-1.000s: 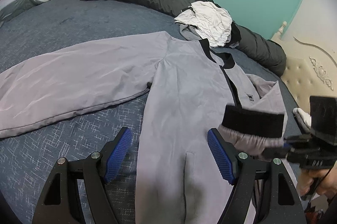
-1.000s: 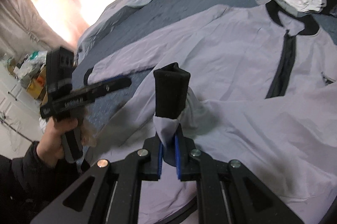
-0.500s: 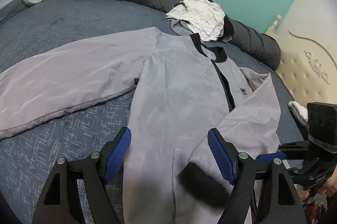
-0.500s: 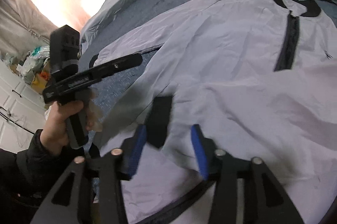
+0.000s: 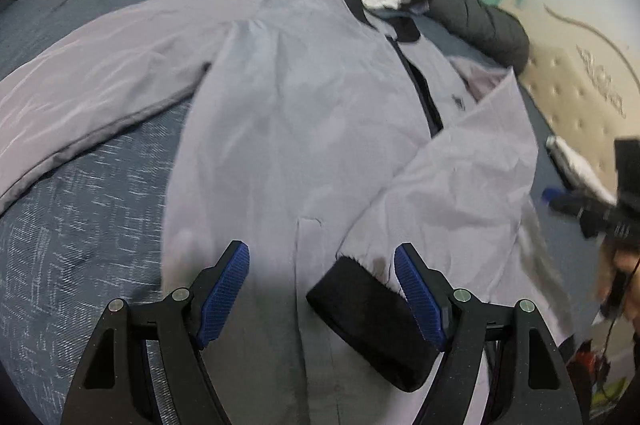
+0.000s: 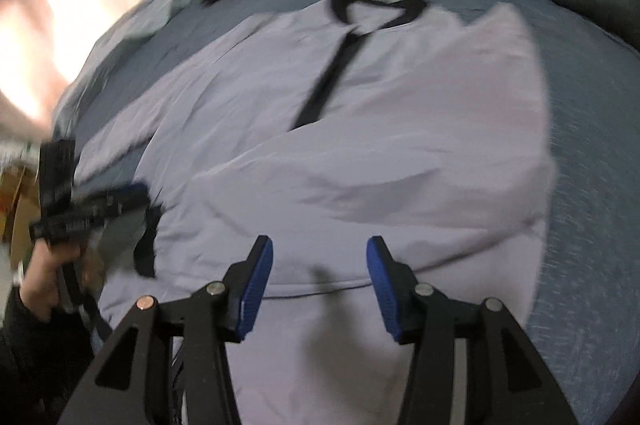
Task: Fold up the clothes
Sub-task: 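Grasp the black cuff with the left tool and hold it on the jacket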
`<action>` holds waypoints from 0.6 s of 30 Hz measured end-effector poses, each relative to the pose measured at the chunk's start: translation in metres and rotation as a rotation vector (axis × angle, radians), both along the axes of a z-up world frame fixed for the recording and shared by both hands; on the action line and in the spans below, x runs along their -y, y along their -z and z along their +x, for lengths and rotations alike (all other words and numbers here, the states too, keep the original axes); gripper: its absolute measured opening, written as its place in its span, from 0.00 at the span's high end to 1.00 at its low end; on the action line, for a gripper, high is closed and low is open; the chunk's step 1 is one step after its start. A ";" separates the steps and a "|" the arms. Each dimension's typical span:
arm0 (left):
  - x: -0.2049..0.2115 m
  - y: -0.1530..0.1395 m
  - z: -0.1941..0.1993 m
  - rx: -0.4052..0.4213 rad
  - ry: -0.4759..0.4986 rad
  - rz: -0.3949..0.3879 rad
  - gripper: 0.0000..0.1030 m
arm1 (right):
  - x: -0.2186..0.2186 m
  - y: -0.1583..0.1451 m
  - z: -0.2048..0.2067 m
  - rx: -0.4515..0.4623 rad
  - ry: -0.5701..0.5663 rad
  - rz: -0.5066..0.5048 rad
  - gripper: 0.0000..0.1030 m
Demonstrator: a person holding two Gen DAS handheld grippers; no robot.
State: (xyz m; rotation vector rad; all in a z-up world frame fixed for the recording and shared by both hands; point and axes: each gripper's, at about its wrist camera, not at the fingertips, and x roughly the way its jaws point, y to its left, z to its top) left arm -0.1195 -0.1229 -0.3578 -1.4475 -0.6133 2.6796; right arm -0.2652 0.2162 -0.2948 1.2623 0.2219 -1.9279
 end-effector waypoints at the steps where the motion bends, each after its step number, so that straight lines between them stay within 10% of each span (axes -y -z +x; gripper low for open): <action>1: -0.003 0.002 -0.001 0.008 0.012 -0.005 0.24 | -0.008 -0.002 -0.003 0.002 0.022 -0.013 0.52; 9: -0.027 0.000 -0.010 -0.006 0.102 -0.079 0.30 | -0.042 -0.011 -0.009 -0.016 0.083 -0.059 0.52; 18: -0.033 0.007 -0.012 0.005 0.159 -0.059 0.72 | -0.060 -0.019 -0.017 -0.061 0.161 -0.076 0.52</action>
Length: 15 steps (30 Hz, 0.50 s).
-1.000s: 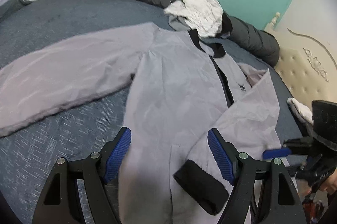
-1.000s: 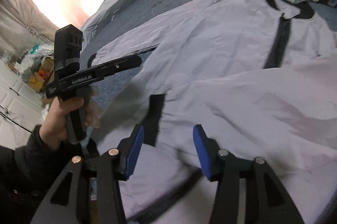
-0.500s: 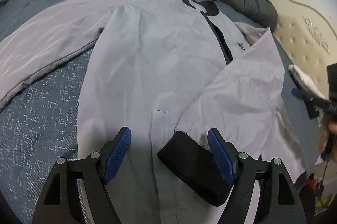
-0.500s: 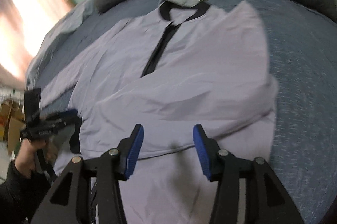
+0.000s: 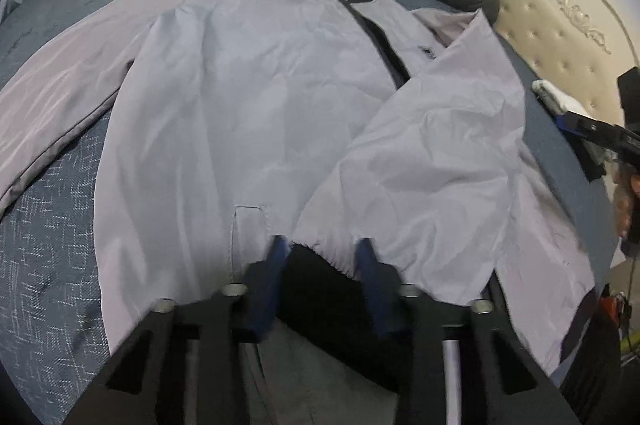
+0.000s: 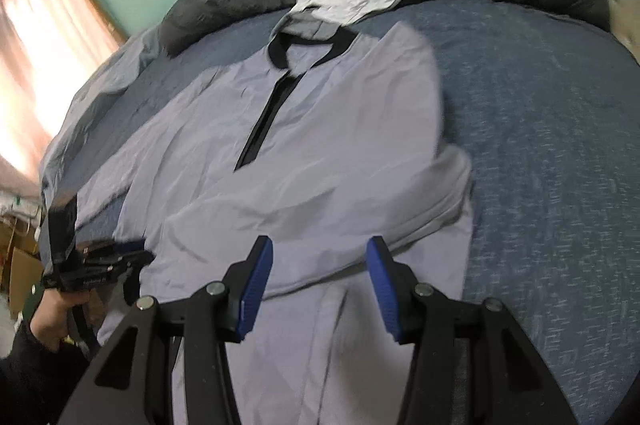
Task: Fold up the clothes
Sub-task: 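Grasp the black cuff with the left tool and hold it on the jacket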
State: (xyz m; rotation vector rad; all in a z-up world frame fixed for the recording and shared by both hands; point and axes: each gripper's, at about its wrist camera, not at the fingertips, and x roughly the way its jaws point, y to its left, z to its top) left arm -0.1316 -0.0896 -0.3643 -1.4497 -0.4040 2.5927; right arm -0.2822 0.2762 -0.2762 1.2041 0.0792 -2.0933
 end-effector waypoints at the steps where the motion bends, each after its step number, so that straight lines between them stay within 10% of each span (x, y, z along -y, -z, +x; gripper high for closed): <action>1: 0.001 -0.002 0.002 -0.004 0.003 0.001 0.80 | -0.003 -0.003 -0.004 -0.012 0.017 0.005 0.50; 15: 0.012 -0.005 0.025 -0.015 0.016 0.043 0.83 | 0.002 -0.045 -0.138 -0.069 0.197 0.066 0.39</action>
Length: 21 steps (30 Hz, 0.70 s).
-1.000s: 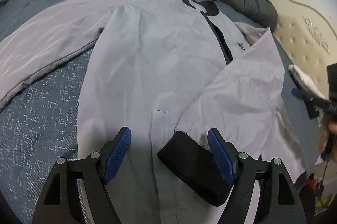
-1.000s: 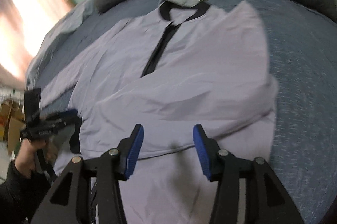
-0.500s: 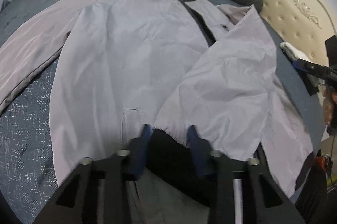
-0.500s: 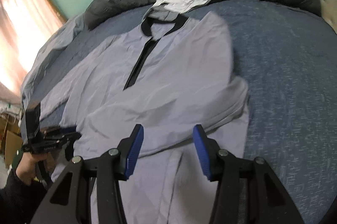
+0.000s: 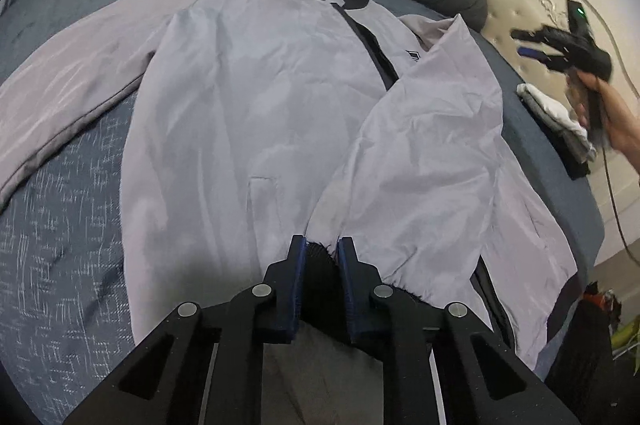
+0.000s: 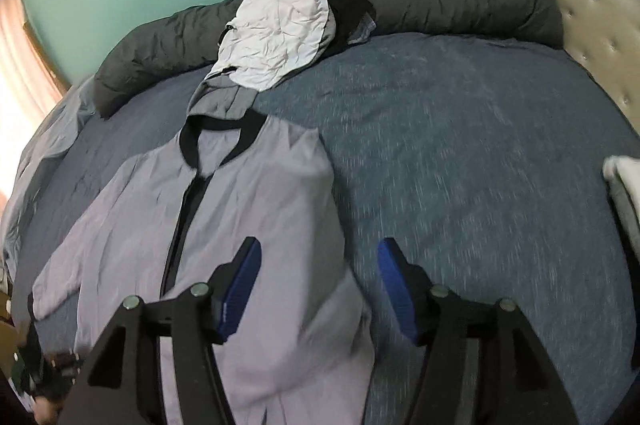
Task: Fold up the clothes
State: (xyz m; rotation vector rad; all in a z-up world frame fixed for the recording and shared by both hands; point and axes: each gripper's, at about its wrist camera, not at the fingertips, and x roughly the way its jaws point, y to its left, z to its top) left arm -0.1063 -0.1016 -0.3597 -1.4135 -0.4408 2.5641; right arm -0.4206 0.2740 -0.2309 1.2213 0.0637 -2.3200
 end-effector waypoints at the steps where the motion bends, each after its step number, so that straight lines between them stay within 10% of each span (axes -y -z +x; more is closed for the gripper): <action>1: -0.002 0.000 -0.001 -0.001 0.002 -0.004 0.83 | 0.006 -0.001 -0.010 0.008 -0.005 0.008 0.38; 21: -0.001 0.011 -0.025 0.020 0.015 -0.019 0.83 | 0.124 0.077 -0.120 0.255 -0.175 0.513 0.41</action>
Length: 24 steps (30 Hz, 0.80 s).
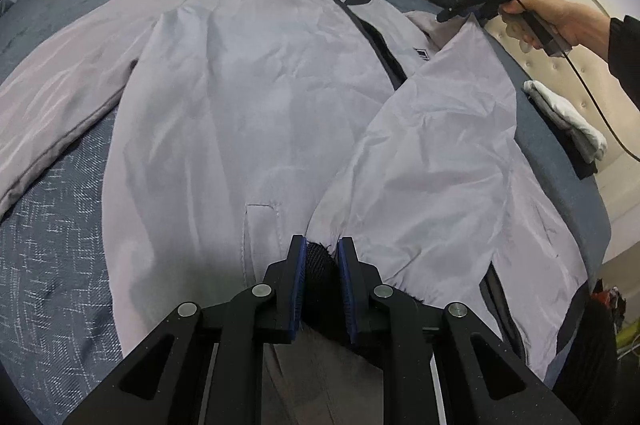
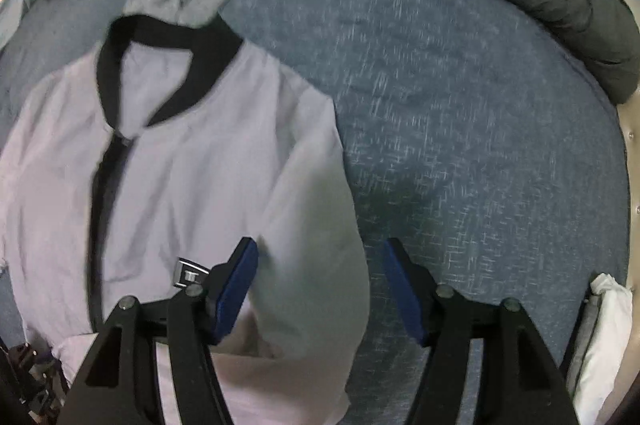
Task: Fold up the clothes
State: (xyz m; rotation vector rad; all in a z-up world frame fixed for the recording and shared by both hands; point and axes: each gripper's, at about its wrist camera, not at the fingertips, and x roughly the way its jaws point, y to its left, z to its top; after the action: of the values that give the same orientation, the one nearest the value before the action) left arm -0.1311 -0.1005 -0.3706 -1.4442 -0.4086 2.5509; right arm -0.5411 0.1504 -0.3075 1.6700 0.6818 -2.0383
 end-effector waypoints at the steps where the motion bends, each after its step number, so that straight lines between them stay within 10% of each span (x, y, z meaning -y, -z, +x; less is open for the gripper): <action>1: 0.000 0.002 -0.001 0.004 0.001 0.003 0.83 | -0.002 0.005 -0.002 0.006 -0.001 0.021 0.57; 7: 0.001 0.002 0.000 0.008 0.010 0.003 0.83 | -0.027 0.013 -0.021 -0.079 0.048 0.081 0.85; 17: 0.010 0.004 0.004 0.014 0.010 0.002 0.83 | -0.053 -0.015 -0.036 -0.266 0.151 0.001 0.86; 21: 0.006 0.004 0.004 0.015 0.008 0.005 0.82 | -0.047 -0.019 -0.038 -0.190 0.123 -0.134 0.83; 24: 0.001 0.005 0.001 0.017 0.010 0.003 0.82 | -0.029 -0.007 -0.036 -0.164 0.029 -0.045 0.56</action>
State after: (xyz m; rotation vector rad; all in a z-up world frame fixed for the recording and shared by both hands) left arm -0.1301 -0.1016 -0.3755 -1.4637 -0.4057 2.5311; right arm -0.5771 0.1797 -0.3009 1.5085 0.6629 -2.2124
